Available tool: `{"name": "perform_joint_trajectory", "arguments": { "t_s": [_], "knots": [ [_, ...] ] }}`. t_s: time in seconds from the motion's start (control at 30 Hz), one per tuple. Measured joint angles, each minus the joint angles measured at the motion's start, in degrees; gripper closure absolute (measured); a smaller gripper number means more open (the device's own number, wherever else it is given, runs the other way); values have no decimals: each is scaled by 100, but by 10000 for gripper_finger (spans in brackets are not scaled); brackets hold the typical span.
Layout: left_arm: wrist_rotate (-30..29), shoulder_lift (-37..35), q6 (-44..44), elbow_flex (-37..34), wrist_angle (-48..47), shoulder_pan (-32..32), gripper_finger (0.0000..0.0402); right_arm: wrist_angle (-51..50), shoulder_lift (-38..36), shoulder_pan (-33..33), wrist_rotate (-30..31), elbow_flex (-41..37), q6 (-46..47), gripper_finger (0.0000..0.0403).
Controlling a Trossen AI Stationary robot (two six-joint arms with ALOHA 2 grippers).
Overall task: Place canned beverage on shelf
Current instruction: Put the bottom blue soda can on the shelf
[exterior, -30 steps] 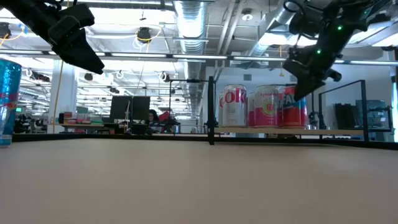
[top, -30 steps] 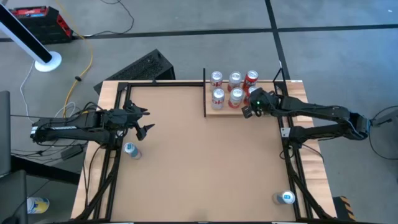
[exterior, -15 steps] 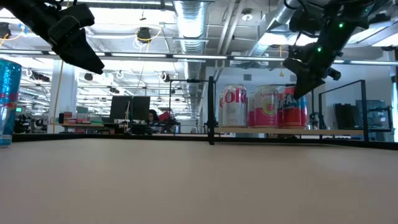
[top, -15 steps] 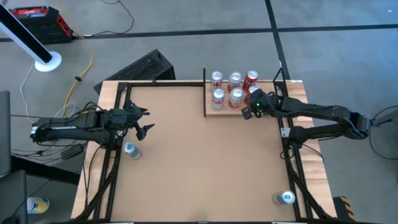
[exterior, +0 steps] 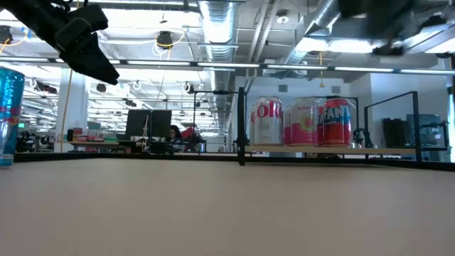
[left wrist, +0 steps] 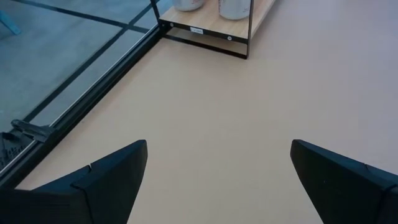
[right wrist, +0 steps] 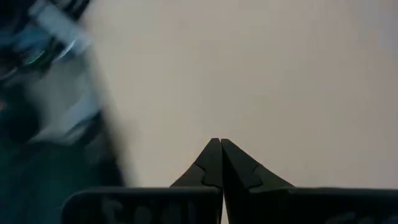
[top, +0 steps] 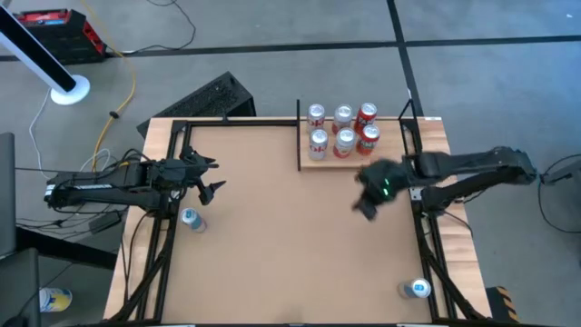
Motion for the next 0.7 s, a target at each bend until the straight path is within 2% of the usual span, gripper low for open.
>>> {"name": "perform_joint_trajectory", "arguments": {
  "t_s": [0.07,0.17,0.23,0.33,0.4,0.5,0.7],
  "knots": [
    [-1,-2,0,0,0,1,19,-56,0,781,-324,130,891,383],
    [0,-1,-1,0,0,0,19,-31,2,2056,-393,329,2546,383],
    [0,0,0,0,-1,1,19,-24,2,2803,-218,443,3684,383],
    [0,0,0,0,0,0,19,-75,2,3731,387,497,5284,383],
    [0,-1,0,0,0,0,19,-165,4,4216,602,499,6171,383],
    [-2,-2,0,0,0,0,19,-639,4,4797,505,499,7140,383],
    [-2,-2,0,-1,0,1,19,-1743,4,5461,90,499,8180,381]
  ]
}}
